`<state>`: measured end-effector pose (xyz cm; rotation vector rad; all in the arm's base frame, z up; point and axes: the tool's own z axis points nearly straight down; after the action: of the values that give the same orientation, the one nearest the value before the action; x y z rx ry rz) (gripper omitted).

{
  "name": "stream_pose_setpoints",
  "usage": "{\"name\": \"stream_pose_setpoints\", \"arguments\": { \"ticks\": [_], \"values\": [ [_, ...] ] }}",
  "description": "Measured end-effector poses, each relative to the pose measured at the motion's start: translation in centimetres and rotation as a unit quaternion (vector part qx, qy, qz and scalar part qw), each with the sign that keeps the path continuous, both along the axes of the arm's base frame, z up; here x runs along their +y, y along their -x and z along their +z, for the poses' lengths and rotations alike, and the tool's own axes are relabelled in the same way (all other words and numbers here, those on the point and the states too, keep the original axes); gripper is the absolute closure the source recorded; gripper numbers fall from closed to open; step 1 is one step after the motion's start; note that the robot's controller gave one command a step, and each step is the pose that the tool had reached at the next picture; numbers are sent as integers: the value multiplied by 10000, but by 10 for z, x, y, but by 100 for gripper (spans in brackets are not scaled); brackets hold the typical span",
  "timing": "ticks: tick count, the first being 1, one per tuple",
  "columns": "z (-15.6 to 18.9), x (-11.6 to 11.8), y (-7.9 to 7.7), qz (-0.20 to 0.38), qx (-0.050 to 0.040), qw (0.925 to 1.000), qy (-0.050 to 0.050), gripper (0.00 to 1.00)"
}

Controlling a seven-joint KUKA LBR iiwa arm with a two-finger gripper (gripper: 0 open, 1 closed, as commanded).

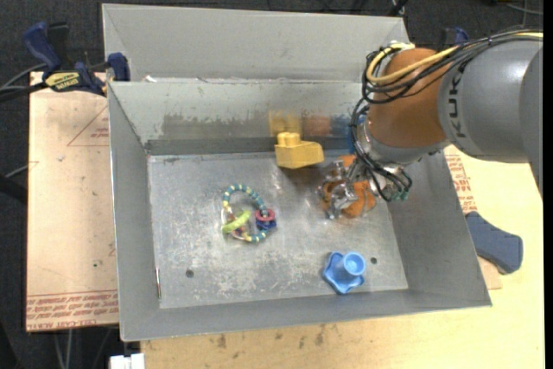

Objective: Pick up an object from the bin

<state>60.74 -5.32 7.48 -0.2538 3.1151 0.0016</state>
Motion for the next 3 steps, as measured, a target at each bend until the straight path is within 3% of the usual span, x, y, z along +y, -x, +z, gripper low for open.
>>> {"name": "stream_pose_setpoints", "arguments": {
  "ticks": [1,2,3],
  "values": [
    [179,9,9,-484,17,9988,4,100],
    [174,9,11,-486,61,9988,2,100],
    [78,17,5,607,67,9981,13,0]
  ]
}}
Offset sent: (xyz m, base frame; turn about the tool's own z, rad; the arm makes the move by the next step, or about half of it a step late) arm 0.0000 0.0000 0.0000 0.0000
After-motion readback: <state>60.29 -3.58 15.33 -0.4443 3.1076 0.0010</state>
